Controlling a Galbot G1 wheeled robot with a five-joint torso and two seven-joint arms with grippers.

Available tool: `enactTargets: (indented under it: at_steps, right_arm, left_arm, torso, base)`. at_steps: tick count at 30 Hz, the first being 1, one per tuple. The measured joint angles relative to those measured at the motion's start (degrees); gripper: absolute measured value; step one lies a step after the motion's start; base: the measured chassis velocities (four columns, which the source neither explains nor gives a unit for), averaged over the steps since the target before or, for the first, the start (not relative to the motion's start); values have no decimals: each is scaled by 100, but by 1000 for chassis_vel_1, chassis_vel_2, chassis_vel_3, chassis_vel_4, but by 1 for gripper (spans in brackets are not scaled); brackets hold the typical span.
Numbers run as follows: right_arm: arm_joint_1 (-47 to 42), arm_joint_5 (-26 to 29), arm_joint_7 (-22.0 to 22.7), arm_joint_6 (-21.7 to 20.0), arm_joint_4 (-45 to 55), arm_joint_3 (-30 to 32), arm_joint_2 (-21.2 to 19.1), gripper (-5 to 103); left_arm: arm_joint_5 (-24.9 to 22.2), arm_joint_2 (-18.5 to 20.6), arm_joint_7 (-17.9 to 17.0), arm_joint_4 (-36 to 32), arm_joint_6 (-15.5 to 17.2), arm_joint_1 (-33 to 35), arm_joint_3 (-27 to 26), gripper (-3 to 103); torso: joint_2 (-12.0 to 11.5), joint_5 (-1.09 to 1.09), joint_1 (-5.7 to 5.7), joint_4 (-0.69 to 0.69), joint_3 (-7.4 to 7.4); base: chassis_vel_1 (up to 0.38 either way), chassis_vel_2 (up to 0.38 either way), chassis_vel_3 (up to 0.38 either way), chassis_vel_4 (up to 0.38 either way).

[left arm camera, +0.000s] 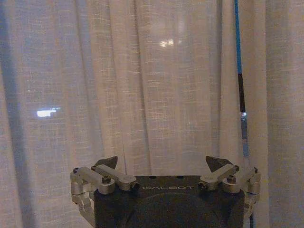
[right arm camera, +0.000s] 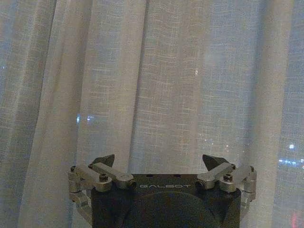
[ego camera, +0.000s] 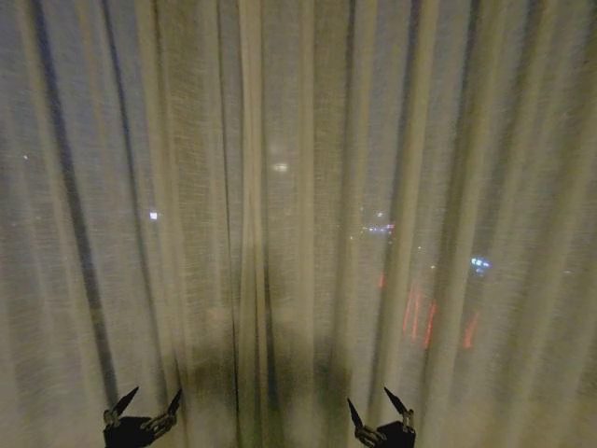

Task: Open the curtains by pulling them apart, changing their state from closed to fully open.

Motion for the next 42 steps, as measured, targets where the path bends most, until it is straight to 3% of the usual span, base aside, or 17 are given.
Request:
enactTargets:
  at_steps: [14,29,35,42]
  right_arm:
    - [-13,-79,0,24,-18,-20,-1,100]
    - [52,-199,-155,122,-85,-20,1,100]
    - [120,-206,-159,146,-136,-31,-2,100]
    - [147,-225,-165,184,-176,-53,-1,100]
  left_arm:
    - [-1,11,-3,-10,-1,14,-23,100]
    - [-5,16,-8,64,-61,-5,-14,100]
    - [-6,8,-5,62,-82,1,-43,100]
    - [-6,8,-2,77,-115,10,-67,100]
  torso:
    - [-1,0,0,0,0]
    - [-1,-4,1,2,0]
    - [-1,5,-2,-2,0]
    - [0,0,-1,0,0]
  base:
    - [34,38,-33,-27]
    - [159,179,-159,-175]
    - [-55,14,30,-23]
    - [-135,74,133,-83]
